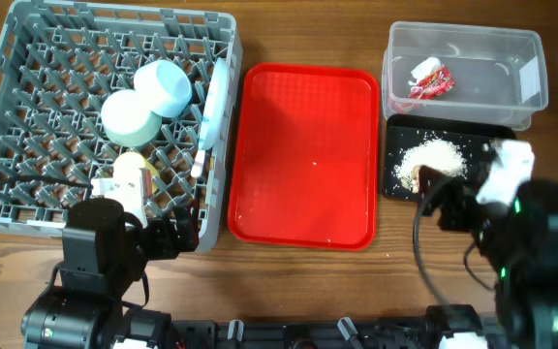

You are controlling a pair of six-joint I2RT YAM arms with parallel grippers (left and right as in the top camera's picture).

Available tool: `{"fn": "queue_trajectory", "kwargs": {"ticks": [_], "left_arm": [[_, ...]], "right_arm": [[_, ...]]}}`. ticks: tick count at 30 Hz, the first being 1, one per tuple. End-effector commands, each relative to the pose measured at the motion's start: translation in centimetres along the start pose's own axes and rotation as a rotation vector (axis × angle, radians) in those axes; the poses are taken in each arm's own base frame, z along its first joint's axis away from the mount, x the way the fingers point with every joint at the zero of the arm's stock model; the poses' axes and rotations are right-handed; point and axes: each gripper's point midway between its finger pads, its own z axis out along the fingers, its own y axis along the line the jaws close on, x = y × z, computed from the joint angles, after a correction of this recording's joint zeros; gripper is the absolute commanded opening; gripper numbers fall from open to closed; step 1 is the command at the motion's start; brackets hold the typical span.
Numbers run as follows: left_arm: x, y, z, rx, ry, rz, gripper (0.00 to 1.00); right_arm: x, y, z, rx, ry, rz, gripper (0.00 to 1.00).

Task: Sort waste into correct bins and load items into the dishwasher rack

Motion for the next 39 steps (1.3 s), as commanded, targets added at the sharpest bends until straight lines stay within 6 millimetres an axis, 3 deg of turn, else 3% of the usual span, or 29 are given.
{"fn": "queue_trajectory", "kwargs": {"ticks": [1, 9, 17, 20, 24, 27, 39], "left_arm": [[0.3, -0.1, 0.2, 0.006, 0.010, 0.018, 1.00], [0.3, -0.1, 0.2, 0.006, 0.010, 0.018, 1.00], [0.3, -0.1, 0.2, 0.006, 0.010, 0.018, 1.00], [0.3, -0.1, 0.2, 0.006, 0.010, 0.018, 1.00], [0.3, -0.1, 0.2, 0.006, 0.010, 0.018, 1.00], [0.3, -0.1, 0.2, 0.006, 0.010, 0.018, 1.00], [0.3, -0.1, 0.2, 0.006, 0.010, 0.018, 1.00]], "right_arm": [[0.7, -0.5, 0.2, -0.016, -0.172, -0.038, 1.00], [1.0, 1.2, 0.6, -0.191, -0.592, -0.096, 1.00], [1.0, -0.3, 0.9, -0.145, -0.768, -0.078, 1.00], [2.1, -0.6, 2.2, -0.139, -0.740, -0.080, 1.00], [6.1, -1.7, 5.9, -0.106, -0.580, -0.072, 1.00], [6.3, -1.5, 5.9, -0.084, -0.578, -0.198, 1.00], [6.4, -1.5, 6.1, -0.083, -0.571, -0.194, 1.00]]}}
